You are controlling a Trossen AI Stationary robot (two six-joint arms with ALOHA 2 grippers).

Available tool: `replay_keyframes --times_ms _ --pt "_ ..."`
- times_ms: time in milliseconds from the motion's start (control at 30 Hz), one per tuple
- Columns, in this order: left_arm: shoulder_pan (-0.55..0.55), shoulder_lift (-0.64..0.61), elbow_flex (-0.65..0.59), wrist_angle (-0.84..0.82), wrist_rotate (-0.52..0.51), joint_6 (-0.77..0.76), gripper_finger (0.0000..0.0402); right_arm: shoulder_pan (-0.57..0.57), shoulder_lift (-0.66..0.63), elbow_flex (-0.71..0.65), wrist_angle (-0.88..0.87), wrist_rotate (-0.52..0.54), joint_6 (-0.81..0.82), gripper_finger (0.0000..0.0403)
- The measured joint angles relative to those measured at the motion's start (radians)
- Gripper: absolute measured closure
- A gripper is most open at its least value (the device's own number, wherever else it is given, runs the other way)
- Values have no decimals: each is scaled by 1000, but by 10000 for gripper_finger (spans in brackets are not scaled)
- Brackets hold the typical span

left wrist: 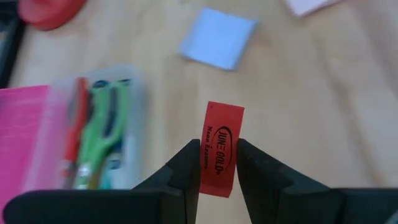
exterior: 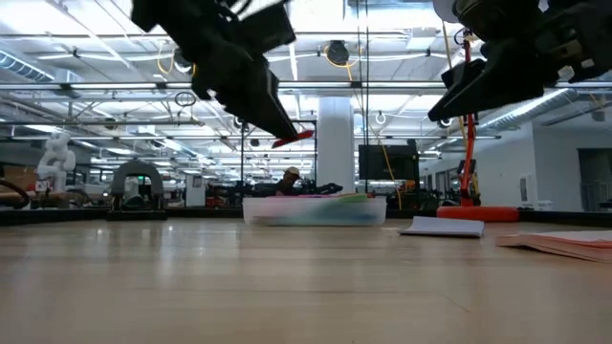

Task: Pack school essentials
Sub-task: Put the red eraser into the supply box

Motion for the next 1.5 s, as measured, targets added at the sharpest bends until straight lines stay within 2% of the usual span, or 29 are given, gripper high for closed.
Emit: replay_keyframes --times_ms 300,533,733,1000,1300,1500 --pt "167 0 0 50 1 141 302 0 0 0 -8 26 -115 277" --pt "316 0 0 69 8 162 302 -28 0 0 -8 78 -201 277" --pt "421 20 -2 85 112 150 302 -73 0 0 -7 78 -249 277" --pt "463 84 -3 91 127 139 302 -124 0 0 -11 77 -274 277" --pt "478 85 -3 32 134 109 301 -138 0 0 -15 76 -275 277" --pt "477 85 -3 15 135 87 270 -138 0 0 -16 76 -273 277"
